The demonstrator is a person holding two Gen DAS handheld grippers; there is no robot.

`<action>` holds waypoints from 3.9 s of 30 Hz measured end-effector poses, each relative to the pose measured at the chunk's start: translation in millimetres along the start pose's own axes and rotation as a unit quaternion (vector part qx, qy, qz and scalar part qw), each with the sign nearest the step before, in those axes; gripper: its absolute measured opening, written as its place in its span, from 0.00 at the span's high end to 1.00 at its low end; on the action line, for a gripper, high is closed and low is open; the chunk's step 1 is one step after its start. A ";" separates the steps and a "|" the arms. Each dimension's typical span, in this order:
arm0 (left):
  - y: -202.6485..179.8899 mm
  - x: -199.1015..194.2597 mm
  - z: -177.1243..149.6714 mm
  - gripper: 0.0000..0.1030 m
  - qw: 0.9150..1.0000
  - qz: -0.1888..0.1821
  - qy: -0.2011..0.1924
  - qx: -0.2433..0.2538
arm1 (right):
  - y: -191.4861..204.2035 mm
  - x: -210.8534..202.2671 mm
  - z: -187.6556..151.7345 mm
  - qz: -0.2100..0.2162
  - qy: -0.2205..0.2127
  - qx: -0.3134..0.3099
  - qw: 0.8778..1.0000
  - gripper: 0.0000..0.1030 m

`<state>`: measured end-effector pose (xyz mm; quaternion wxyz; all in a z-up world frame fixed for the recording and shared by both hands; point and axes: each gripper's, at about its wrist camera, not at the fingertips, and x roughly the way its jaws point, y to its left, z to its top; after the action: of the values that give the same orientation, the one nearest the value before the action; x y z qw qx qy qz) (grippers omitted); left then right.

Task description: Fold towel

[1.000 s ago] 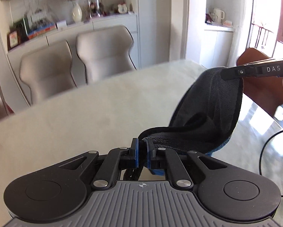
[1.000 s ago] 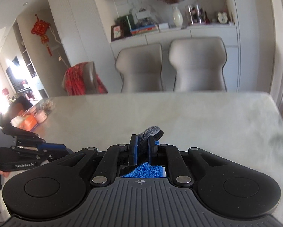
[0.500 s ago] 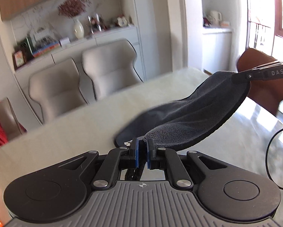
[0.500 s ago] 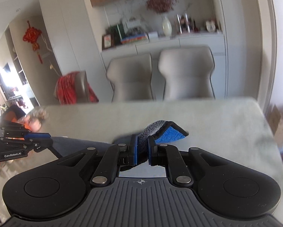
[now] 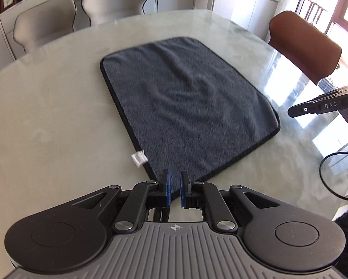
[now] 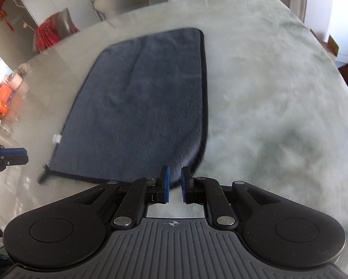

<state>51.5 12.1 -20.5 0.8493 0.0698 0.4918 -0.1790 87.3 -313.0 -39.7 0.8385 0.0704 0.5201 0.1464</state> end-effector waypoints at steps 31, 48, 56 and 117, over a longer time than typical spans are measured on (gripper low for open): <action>8.0 53.1 -1.1 0.59 0.996 0.034 0.028 -0.084 | 16.2 36.2 3.0 -0.167 0.014 -0.085 0.982 0.52; 19.9 89.8 127.2 0.40 0.991 0.052 -0.102 -0.073 | 29.0 60.9 119.7 0.024 -0.152 -0.039 0.987 0.57; 22.7 142.3 141.1 0.37 0.990 0.045 -0.095 -0.095 | 37.9 121.7 150.5 0.102 -0.125 -0.031 0.986 0.56; 41.4 81.5 79.9 0.12 0.987 0.076 -0.103 -0.102 | -5.5 45.0 91.7 0.035 -0.091 -0.043 0.994 0.21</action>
<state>168.5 7.6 -52.5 0.9092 0.0010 0.4105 -0.0693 188.9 -300.7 -38.3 0.8790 0.0657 0.4319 0.1910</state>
